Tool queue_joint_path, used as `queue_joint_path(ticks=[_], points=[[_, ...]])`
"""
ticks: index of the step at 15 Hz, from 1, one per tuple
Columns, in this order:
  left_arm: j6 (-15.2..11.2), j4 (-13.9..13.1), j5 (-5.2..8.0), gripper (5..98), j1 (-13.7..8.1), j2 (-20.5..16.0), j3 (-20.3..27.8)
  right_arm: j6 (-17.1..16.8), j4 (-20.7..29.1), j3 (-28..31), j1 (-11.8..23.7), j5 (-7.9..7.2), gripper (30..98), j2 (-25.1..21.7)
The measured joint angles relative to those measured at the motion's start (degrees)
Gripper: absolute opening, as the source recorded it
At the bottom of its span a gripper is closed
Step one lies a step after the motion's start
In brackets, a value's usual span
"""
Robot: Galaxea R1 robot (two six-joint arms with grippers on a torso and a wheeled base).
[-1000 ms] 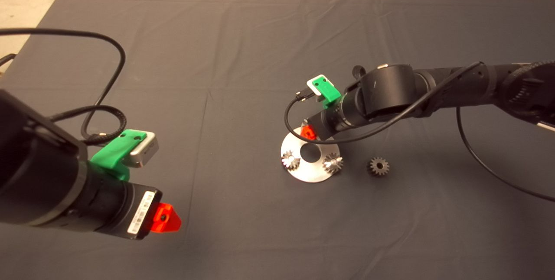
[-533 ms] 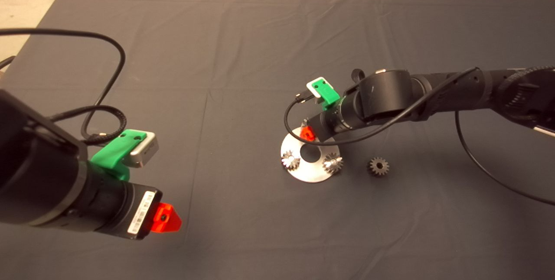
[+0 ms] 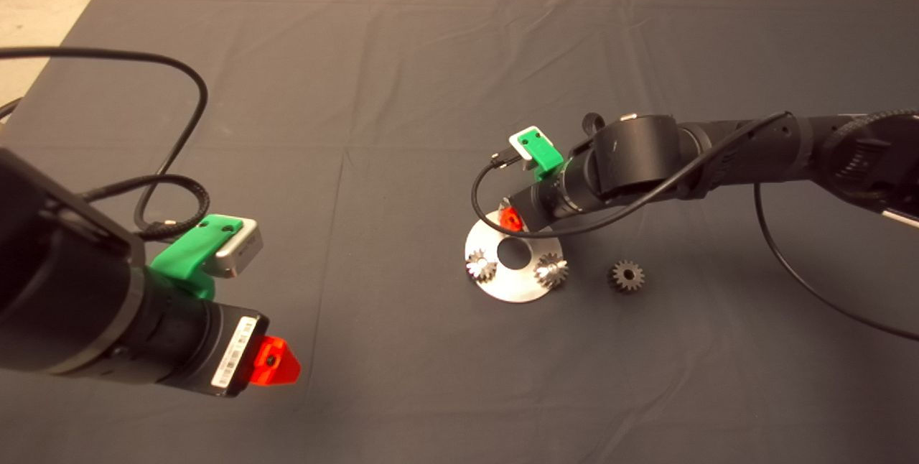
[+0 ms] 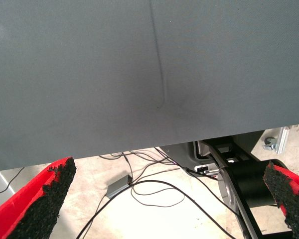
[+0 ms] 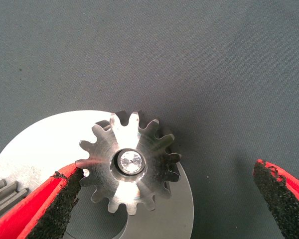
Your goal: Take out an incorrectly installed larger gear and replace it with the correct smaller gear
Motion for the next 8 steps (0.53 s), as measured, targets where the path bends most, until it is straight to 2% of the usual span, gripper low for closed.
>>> queue_joint_path(ticks=[3,4,7,8], points=[[0.00,0.00,0.00,97.8,0.00,0.00,0.00,0.00,0.02,-1.01,0.00,0.61,87.3,0.30],[0.00,0.00,0.02,97.8,0.00,-0.01,0.02,0.00,0.02,-1.40,0.00,1.47,87.3,0.30],[0.00,0.00,0.00,97.8,0.00,0.00,0.02,0.07,-0.02,-2.16,0.00,5.53,85.5,0.30],[0.00,0.00,0.00,97.8,0.00,0.00,0.00,0.09,-0.02,-2.32,0.00,5.96,85.6,0.30]])
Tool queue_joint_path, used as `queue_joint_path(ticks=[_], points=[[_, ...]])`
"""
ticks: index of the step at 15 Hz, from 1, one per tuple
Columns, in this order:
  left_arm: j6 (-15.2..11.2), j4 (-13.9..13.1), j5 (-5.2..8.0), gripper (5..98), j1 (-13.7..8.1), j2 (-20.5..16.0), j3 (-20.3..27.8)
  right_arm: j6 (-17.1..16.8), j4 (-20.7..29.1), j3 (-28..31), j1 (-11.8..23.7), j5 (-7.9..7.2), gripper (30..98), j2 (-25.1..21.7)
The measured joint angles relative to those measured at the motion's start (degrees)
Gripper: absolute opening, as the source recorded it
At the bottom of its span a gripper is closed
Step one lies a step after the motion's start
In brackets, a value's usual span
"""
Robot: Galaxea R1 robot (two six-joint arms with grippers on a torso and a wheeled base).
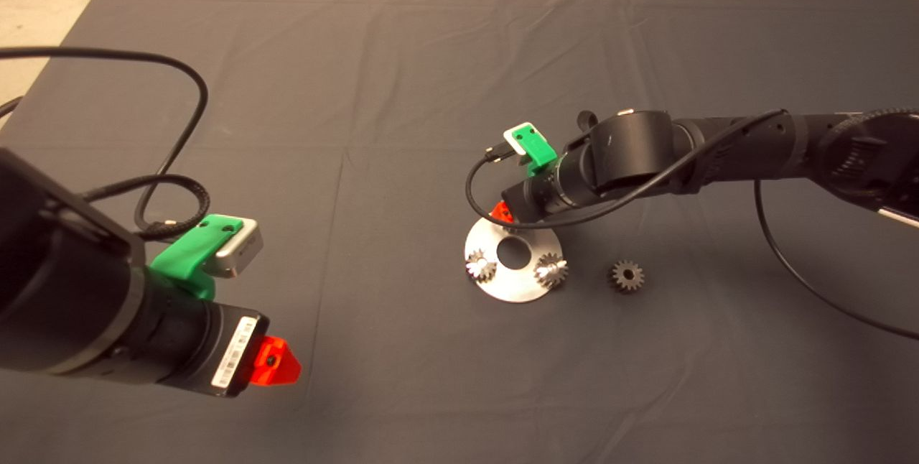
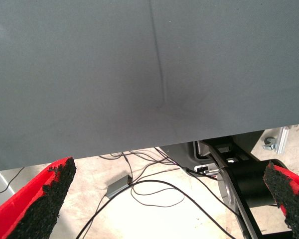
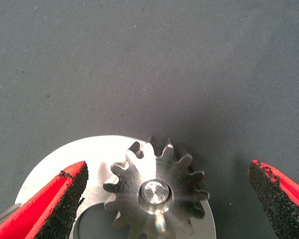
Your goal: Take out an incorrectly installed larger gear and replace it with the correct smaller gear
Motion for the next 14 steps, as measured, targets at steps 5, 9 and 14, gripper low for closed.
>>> queue_joint_path(ticks=[5,9,14], points=[[0.00,0.00,-0.55,97.8,0.00,-0.01,0.00,0.00,-0.15,-0.02,-0.51,0.05,85.6,0.00],[0.00,0.00,-0.77,97.8,0.00,0.00,0.00,0.02,-0.15,-0.02,-0.99,0.07,85.6,0.00],[-0.01,0.00,-1.01,97.8,0.00,0.00,0.00,0.02,-0.15,0.01,-1.29,-0.15,80.9,0.03]])
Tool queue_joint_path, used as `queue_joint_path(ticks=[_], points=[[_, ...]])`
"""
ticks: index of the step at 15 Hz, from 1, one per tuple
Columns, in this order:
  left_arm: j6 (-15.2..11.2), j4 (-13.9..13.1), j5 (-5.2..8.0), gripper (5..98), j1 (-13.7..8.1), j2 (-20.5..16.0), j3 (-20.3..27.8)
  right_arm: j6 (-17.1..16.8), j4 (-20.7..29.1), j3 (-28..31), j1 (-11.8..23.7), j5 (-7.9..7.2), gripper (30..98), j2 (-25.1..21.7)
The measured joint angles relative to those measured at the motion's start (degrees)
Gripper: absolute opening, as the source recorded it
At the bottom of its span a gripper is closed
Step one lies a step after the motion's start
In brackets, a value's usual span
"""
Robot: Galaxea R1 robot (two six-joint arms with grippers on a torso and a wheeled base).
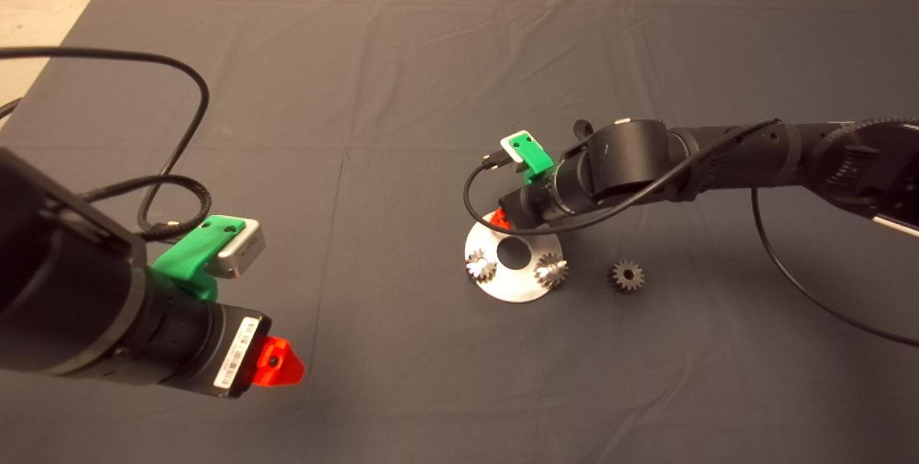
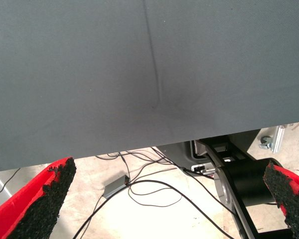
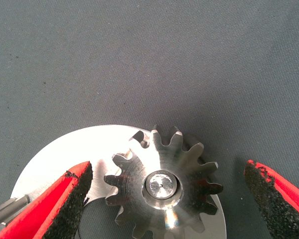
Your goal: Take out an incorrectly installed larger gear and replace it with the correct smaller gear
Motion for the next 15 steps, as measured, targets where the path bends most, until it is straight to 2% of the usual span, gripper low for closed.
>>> queue_joint_path(ticks=[1,2,4,5,8,13,15], points=[[0.01,0.00,-0.12,97.8,0.00,-0.01,0.00,0.00,0.00,0.00,0.02,0.00,77.4,0.01],[0.01,0.00,-0.50,97.8,0.00,-0.01,0.00,0.00,0.00,0.00,0.02,0.00,76.9,0.01],[0.01,0.00,-0.52,97.8,0.00,0.00,0.01,0.00,0.02,0.00,0.02,-0.02,76.5,0.01],[0.01,0.00,-0.52,97.8,0.00,0.00,0.00,0.00,0.00,0.00,0.02,-0.02,73.0,0.01],[0.01,0.00,-0.55,97.8,0.00,-0.01,0.00,0.00,0.02,0.02,0.02,-0.02,70.6,0.12],[0.01,0.00,-0.55,97.8,0.00,-0.01,0.00,-0.02,0.02,0.02,0.02,-0.02,61.7,0.12],[0.01,0.00,-0.55,97.8,0.00,-0.01,0.00,-0.02,0.02,0.29,0.02,-0.02,60.7,0.12]])
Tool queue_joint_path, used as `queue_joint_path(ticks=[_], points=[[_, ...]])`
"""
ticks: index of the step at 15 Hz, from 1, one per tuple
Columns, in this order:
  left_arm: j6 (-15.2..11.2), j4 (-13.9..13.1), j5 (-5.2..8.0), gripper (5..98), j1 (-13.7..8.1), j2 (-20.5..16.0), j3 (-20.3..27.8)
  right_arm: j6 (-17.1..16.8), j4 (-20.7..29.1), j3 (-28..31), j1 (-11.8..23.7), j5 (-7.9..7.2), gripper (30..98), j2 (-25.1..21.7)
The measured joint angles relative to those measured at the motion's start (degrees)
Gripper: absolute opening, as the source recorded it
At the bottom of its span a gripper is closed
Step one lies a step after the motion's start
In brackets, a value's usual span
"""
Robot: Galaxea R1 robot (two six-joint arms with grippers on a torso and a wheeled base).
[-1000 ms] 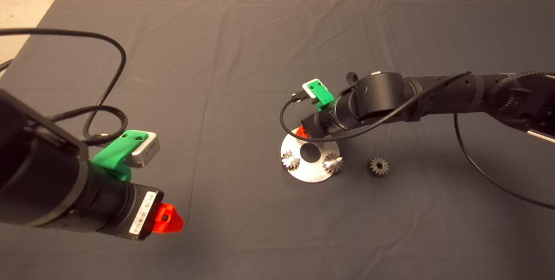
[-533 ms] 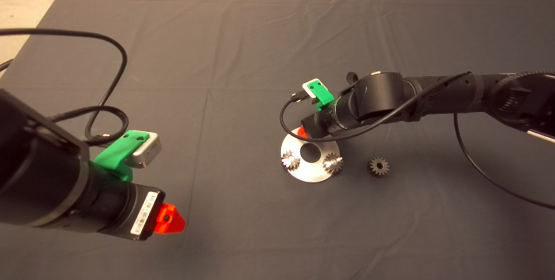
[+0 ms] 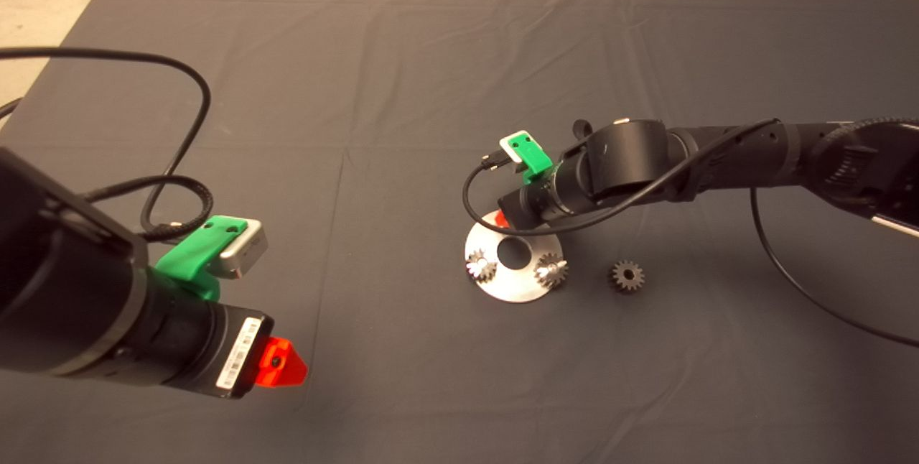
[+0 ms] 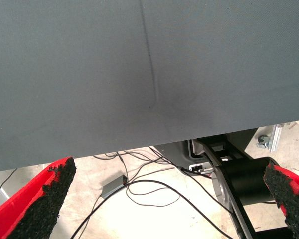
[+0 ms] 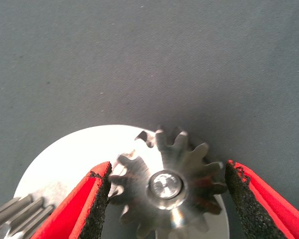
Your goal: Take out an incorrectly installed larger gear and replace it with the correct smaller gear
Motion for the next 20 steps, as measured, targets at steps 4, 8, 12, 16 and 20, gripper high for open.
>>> queue_joint_path(ticks=[4,8,12,16,20], points=[[0.00,0.00,-0.01,97.8,0.00,0.00,0.00,-0.04,0.00,0.55,0.00,-0.20,56.2,0.00],[0.00,0.00,-0.01,97.8,0.00,0.00,0.02,-0.06,0.00,0.55,0.00,-0.39,52.5,-0.02],[0.00,0.00,-0.01,97.8,0.00,0.00,0.02,-0.06,0.00,0.55,0.00,-0.41,51.8,0.00],[0.00,0.00,-0.01,97.8,0.00,0.00,0.00,-0.43,0.00,0.55,0.00,-0.39,50.7,-0.01],[0.00,0.00,-0.01,97.8,0.00,0.00,0.00,-0.48,0.00,0.66,0.00,-0.44,49.5,-0.02]])
